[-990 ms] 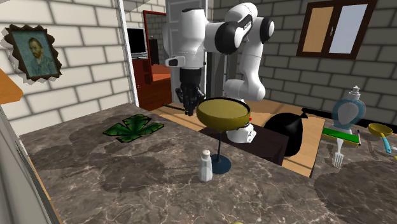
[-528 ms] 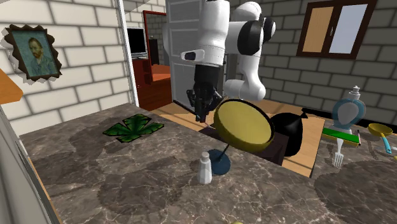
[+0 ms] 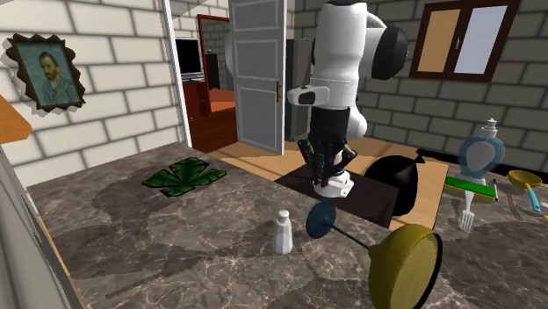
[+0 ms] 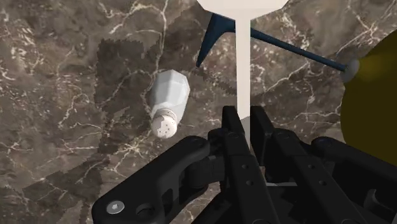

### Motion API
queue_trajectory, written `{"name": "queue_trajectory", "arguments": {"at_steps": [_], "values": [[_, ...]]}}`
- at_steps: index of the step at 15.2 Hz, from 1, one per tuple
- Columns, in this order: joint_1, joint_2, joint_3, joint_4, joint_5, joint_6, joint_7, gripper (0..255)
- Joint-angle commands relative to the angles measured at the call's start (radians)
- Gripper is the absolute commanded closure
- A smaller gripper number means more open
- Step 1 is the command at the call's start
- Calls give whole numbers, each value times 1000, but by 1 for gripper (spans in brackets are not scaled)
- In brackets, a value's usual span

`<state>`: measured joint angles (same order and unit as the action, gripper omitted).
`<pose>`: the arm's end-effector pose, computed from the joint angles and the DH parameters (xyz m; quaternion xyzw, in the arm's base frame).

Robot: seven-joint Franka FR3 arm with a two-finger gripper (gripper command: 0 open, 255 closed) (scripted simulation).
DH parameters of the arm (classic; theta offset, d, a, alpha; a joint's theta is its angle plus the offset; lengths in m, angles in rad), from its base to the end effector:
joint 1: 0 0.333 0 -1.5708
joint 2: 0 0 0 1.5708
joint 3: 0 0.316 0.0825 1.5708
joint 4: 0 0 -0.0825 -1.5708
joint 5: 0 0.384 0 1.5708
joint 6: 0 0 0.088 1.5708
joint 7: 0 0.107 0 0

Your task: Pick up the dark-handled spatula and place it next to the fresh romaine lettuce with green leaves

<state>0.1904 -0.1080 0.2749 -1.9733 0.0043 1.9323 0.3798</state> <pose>0.4760 0.2445 0.5204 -0.9986 -0.0417 -0.0339 0.0014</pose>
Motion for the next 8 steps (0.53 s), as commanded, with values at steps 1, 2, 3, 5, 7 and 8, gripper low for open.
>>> {"name": "queue_trajectory", "arguments": {"at_steps": [1, 2, 3, 5, 7, 8], "values": [[22, 46, 32, 44, -14, -2, 61, 255], [32, 67, 45, 68, -22, -6, 87, 255], [43, 90, 58, 94, -30, -11, 113, 255], [66, 138, 81, 149, -51, -23, 165, 255], [91, 190, 103, 211, -74, -38, 216, 255], [106, 218, 112, 244, -87, -47, 241, 255]]}}
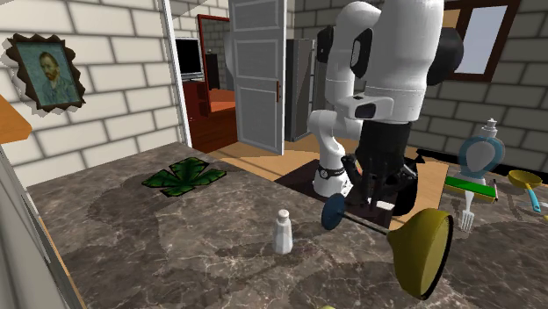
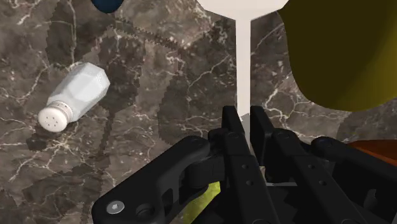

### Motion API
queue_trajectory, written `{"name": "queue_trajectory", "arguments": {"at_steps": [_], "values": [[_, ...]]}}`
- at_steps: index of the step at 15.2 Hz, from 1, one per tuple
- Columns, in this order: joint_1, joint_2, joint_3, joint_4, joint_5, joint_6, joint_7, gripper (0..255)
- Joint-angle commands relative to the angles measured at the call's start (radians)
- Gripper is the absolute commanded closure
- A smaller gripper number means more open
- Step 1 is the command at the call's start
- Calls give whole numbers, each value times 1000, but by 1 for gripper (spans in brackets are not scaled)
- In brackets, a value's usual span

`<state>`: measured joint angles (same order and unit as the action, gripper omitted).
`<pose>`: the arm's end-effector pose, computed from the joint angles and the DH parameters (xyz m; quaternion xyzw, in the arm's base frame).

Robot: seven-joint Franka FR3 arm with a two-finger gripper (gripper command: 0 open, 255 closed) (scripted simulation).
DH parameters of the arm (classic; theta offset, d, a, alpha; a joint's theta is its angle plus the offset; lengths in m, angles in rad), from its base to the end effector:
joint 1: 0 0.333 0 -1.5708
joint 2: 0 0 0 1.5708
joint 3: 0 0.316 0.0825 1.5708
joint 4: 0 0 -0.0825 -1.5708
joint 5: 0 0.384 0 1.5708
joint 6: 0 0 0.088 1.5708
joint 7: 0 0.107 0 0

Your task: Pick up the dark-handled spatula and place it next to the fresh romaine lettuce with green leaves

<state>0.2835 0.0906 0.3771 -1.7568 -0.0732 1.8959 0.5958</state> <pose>0.4771 0.3552 0.5158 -0.9986 -0.0419 -0.0331 0.0013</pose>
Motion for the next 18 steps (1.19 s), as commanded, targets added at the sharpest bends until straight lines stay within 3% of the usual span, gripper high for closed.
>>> {"name": "queue_trajectory", "arguments": {"at_steps": [1, 8, 18], "values": [[28, 48, 18, 62, -23, -20, 50, 255], [161, 277, 55, 361, -128, -118, 206, 255], [152, 283, 48, 233, -135, 13, 218, 255]]}}
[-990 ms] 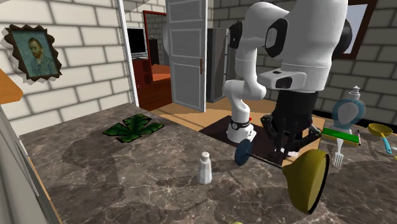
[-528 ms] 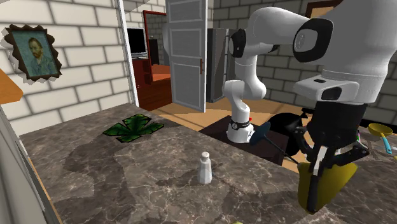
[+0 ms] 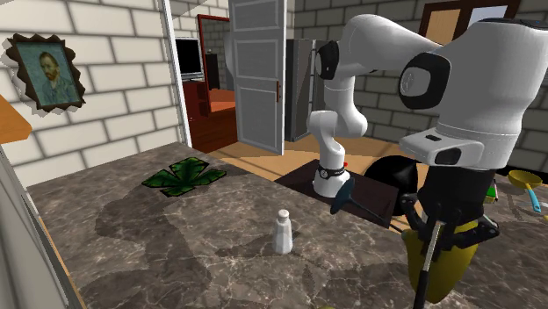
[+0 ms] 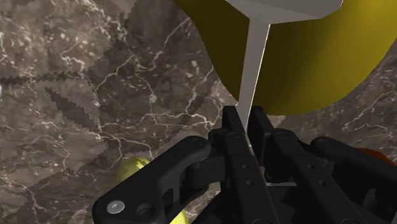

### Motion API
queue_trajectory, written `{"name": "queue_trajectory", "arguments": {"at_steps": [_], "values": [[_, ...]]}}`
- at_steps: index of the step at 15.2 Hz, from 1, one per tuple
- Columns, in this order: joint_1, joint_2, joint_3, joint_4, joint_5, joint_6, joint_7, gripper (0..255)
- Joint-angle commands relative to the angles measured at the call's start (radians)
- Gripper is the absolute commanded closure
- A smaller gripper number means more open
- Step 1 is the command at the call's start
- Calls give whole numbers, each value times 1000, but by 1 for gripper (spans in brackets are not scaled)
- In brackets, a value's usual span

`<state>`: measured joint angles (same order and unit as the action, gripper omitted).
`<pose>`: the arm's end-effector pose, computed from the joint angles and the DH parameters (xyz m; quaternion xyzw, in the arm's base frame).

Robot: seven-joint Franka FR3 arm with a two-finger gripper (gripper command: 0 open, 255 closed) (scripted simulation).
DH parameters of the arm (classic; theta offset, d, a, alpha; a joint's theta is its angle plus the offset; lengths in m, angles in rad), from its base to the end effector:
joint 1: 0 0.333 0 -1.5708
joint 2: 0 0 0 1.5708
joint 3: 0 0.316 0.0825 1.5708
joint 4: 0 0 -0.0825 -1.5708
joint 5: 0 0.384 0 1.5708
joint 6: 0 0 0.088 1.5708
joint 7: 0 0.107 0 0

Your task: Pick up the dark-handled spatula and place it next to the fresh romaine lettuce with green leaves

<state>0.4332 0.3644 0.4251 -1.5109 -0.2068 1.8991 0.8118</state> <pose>0.4758 0.4698 0.4753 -0.9985 -0.0394 -0.0380 0.0042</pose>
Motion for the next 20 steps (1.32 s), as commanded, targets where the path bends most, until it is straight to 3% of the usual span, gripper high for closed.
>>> {"name": "queue_trajectory", "arguments": {"at_steps": [1, 20], "values": [[2, 11, 0, -23, -2, 22, 3, 255], [13, 85, -31, -175, -44, 242, 39, 255]]}}
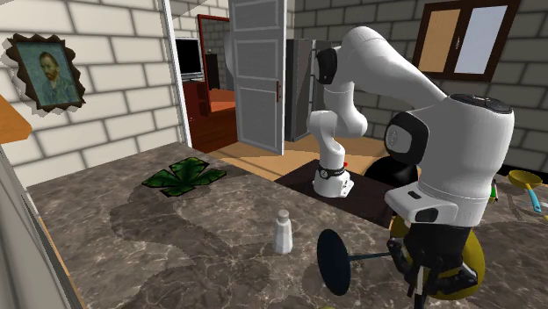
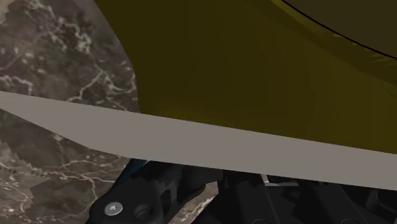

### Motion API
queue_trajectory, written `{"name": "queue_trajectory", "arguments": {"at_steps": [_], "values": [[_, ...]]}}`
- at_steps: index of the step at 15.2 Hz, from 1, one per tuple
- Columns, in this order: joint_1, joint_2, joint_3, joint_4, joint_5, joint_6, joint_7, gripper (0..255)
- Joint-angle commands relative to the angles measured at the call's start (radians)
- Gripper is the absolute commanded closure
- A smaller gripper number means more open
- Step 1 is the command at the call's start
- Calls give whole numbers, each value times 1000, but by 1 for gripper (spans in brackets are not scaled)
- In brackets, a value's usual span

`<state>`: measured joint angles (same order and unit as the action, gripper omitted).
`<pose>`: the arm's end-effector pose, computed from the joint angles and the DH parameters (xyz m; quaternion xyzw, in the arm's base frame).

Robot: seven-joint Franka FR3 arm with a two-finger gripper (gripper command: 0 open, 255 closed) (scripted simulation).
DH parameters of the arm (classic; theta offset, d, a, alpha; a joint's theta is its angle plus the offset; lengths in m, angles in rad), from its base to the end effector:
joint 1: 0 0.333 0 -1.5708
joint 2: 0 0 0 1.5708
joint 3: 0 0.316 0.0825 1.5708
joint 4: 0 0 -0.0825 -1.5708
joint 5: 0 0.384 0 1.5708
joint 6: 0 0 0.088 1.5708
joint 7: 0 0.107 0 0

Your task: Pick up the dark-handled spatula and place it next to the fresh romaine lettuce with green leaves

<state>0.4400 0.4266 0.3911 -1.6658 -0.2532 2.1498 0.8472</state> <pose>0.4828 0.4697 0.3832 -0.9977 -0.0369 -0.0543 0.0147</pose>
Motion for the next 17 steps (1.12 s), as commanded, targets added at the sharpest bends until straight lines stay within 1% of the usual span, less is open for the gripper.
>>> {"name": "queue_trajectory", "arguments": {"at_steps": [1, 9, 10, 15, 17], "values": [[8, 28, 1, -25, -1, 2, 6, 255], [9, 32, -2, -29, -2, 9, 7, 255], [14, 34, 0, -18, -3, 0, 11, 0], [9, 32, -2, -29, -2, 9, 7, 0], [5, 0, 7, -7, 14, -43, -3, 0]]}}
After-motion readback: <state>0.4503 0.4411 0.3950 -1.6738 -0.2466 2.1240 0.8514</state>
